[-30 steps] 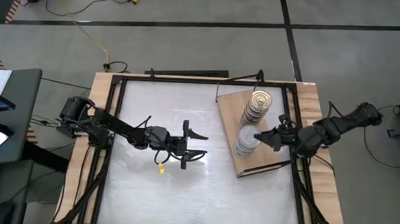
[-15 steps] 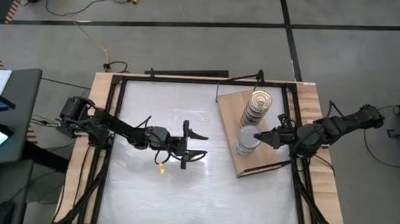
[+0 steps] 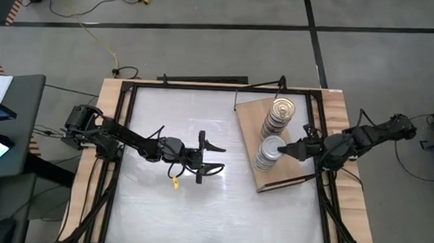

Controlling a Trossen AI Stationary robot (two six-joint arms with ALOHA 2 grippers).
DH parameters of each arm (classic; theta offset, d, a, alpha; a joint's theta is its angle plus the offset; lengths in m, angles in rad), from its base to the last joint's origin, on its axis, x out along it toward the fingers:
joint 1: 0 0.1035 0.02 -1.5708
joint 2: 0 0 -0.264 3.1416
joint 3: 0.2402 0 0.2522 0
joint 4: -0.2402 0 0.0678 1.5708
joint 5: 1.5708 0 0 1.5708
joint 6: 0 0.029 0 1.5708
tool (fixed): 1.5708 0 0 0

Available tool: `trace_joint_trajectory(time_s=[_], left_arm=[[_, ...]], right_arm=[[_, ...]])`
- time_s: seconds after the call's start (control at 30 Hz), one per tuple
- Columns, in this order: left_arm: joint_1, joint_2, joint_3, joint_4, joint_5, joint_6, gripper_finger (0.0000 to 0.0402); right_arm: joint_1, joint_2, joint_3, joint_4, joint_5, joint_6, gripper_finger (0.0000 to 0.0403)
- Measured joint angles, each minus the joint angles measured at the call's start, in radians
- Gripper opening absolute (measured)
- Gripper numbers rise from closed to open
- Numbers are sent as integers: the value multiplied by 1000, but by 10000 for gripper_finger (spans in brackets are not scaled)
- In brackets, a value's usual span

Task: Stack canned seafood by type on shelf
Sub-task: Stack the green tuna can on the green tuna can on the shelf

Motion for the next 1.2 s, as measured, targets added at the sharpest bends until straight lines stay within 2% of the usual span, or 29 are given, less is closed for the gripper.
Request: trace_joint_trajectory(time_s=[0.3, 0.53, 1.0, 1.2], left_arm=[[0, 0, 0, 4, 0, -1, 228], [0, 0, 0, 3, 0, -6, 228], [0, 0, 0, 6, 0, -11, 228], [0, 0, 0, 4, 0, -11, 228]], right_arm=[[-24, 6, 21, 9, -56, 42, 262], [-61, 21, 76, -96, -77, 50, 261], [-157, 82, 77, -91, -107, 95, 260], [-178, 101, 77, -29, -104, 71, 260]])
